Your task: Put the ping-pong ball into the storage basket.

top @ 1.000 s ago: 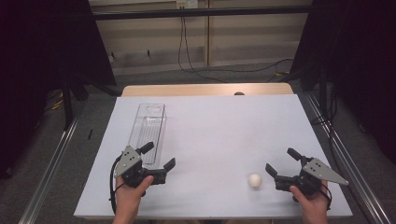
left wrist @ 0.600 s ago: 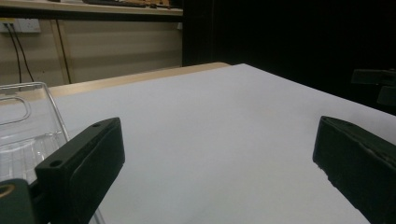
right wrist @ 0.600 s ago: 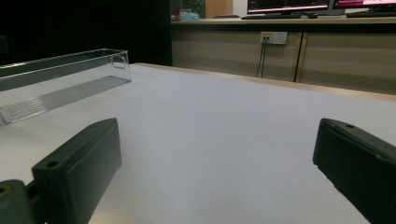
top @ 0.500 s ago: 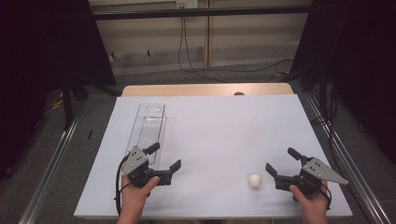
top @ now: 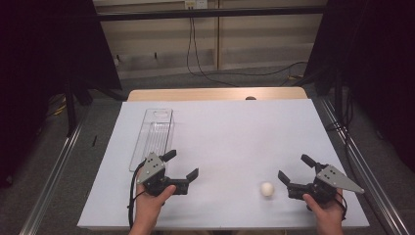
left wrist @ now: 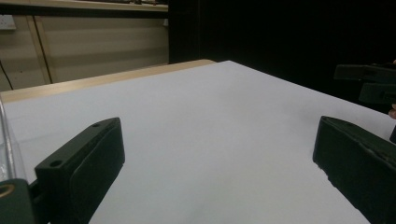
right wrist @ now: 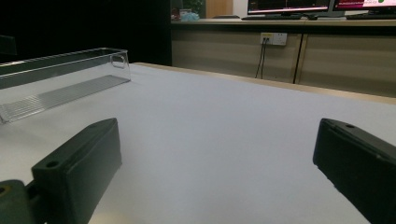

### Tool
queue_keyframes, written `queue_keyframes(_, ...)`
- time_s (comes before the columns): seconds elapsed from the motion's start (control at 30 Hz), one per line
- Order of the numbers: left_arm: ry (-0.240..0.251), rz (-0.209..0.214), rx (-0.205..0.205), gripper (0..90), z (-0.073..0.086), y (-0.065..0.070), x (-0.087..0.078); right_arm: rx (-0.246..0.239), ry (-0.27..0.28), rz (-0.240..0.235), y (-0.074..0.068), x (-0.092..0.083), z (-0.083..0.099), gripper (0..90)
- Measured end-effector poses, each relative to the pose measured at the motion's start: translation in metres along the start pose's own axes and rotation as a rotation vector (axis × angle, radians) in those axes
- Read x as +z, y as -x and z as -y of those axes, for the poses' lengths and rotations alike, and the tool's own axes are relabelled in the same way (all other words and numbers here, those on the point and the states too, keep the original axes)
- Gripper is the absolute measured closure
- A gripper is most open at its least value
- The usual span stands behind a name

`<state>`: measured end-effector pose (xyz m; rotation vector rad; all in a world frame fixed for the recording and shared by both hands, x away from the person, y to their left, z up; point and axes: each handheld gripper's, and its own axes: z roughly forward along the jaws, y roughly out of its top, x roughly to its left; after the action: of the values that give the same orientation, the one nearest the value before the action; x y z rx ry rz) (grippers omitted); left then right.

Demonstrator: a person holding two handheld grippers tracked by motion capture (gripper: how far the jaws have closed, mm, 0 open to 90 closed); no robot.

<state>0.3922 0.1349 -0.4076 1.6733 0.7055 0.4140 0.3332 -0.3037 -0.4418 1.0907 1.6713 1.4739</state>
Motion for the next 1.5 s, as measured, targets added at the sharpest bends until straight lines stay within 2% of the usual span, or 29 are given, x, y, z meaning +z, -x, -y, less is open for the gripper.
queue_keyframes(0.03,-0.004,0.001,-0.003,2.3,0.0,0.001,0.001,0.0,0.0,0.0,0.0,0.0,0.0,0.7)
queue_keyframes(0.07,-0.009,0.009,0.012,2.3,0.0,0.001,0.003,0.001,-0.001,0.001,0.0,0.0,0.0,0.6)
queue_keyframes(0.17,-0.01,0.012,-0.001,2.3,-0.001,0.005,0.007,0.004,-0.001,0.003,0.0,0.0,0.0,0.5)
queue_keyframes(0.2,-0.012,0.017,0.014,2.3,-0.001,0.005,0.008,0.009,0.002,0.006,0.0,0.0,0.0,0.5)
queue_keyframes(0.23,-0.004,0.023,0.002,2.3,-0.001,0.007,0.01,0.006,-0.003,-0.001,0.001,0.0,0.0,0.5)
queue_keyframes(0.27,-0.016,0.024,0.018,2.3,-0.002,0.006,0.01,0.006,-0.004,-0.001,0.001,0.0,0.0,0.4)
queue_keyframes(0.47,-0.014,0.035,0.008,2.3,-0.003,0.011,0.018,0.012,0.001,0.006,0.001,0.001,0.0,0.2)
queue_keyframes(0.57,-0.019,0.042,0.022,2.3,-0.003,0.013,0.021,0.022,0.006,0.013,0.0,0.0,-0.001,0.1)
queue_keyframes(0.67,-0.017,0.046,-0.003,2.2,-0.002,0.015,0.025,0.026,0.002,0.016,0.001,0.001,-0.001,0.0)
queue_keyframes(0.93,-0.031,0.054,0.01,2.3,-0.001,0.018,0.034,0.025,0.002,0.014,0.002,0.001,-0.001,0.0)
queue_keyframes(0.97,-0.029,0.057,-0.002,2.2,-0.001,0.02,0.036,0.022,0.0,0.013,0.002,0.0,-0.001,0.0)
queue_keyframes(1.0,-0.034,0.062,0.016,2.2,-0.001,0.02,0.037,0.022,0.0,0.013,0.002,0.0,-0.001,0.0)
queue_keyframes(1.1,-0.036,0.075,-0.004,2.2,-0.001,0.025,0.043,0.024,-0.001,0.016,0.002,0.001,-0.001,0.0)
queue_keyframes(1.43,-0.066,0.097,0.009,2.2,0.0,0.03,0.052,0.03,-0.002,0.012,0.001,0.001,-0.001,0.0)
queue_keyframes(1.47,-0.056,0.096,-0.006,2.2,0.001,0.031,0.054,0.024,-0.006,0.008,0.002,0.001,-0.001,0.0)
queue_keyframes(1.5,-0.062,0.1,0.0,2.2,0.001,0.031,0.054,0.027,-0.004,0.014,0.001,0.002,-0.001,0.0)
